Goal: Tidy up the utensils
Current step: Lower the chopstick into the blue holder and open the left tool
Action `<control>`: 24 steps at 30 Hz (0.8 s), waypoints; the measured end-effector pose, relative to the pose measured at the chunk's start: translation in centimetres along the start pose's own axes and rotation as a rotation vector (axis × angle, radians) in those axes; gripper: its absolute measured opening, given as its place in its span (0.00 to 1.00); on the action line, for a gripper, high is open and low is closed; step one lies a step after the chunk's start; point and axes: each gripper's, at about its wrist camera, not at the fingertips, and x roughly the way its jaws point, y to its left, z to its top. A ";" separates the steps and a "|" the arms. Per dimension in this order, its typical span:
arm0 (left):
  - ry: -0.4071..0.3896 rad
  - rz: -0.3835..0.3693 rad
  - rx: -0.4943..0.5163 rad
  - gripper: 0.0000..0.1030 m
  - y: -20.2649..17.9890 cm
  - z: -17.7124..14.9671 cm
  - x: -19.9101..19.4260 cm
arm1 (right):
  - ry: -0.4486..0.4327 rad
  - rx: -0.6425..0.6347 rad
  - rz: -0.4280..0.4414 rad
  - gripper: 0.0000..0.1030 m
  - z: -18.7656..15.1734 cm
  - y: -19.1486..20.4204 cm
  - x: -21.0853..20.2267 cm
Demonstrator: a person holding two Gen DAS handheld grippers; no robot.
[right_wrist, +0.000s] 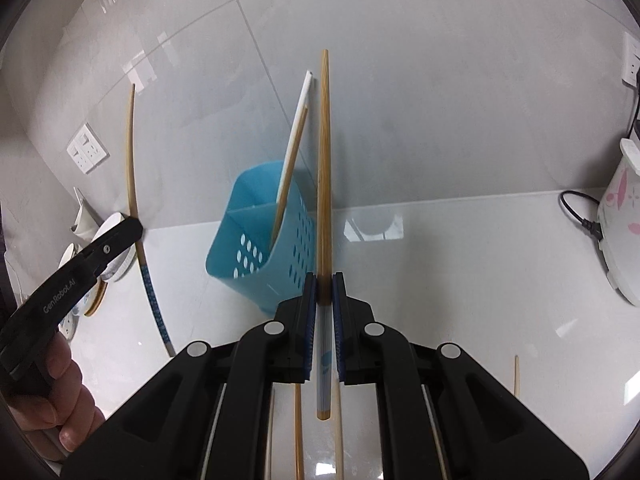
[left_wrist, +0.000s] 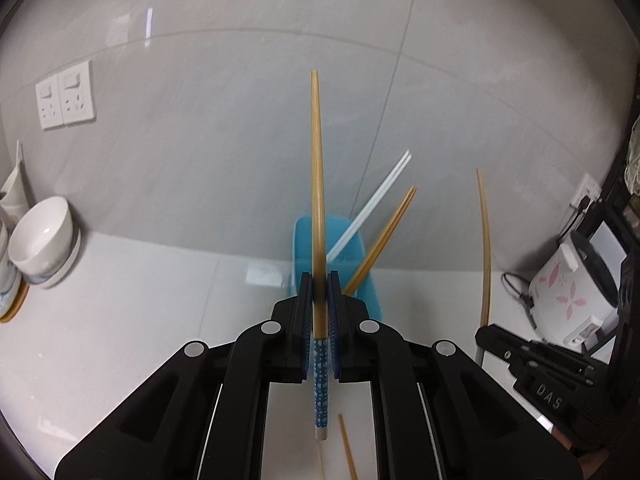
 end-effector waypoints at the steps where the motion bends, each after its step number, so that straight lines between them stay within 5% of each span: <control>1: -0.015 -0.006 0.003 0.07 -0.2 0.3 0.2 | -0.006 0.000 0.002 0.07 0.3 0.1 0.1; 18: -0.238 -0.072 0.093 0.07 -2.2 2.0 5.6 | -0.046 0.006 -0.026 0.07 2.5 0.2 1.6; 24: -0.245 -0.073 0.119 0.07 -2.2 1.3 7.8 | -0.043 0.009 -0.036 0.07 2.8 0.0 2.1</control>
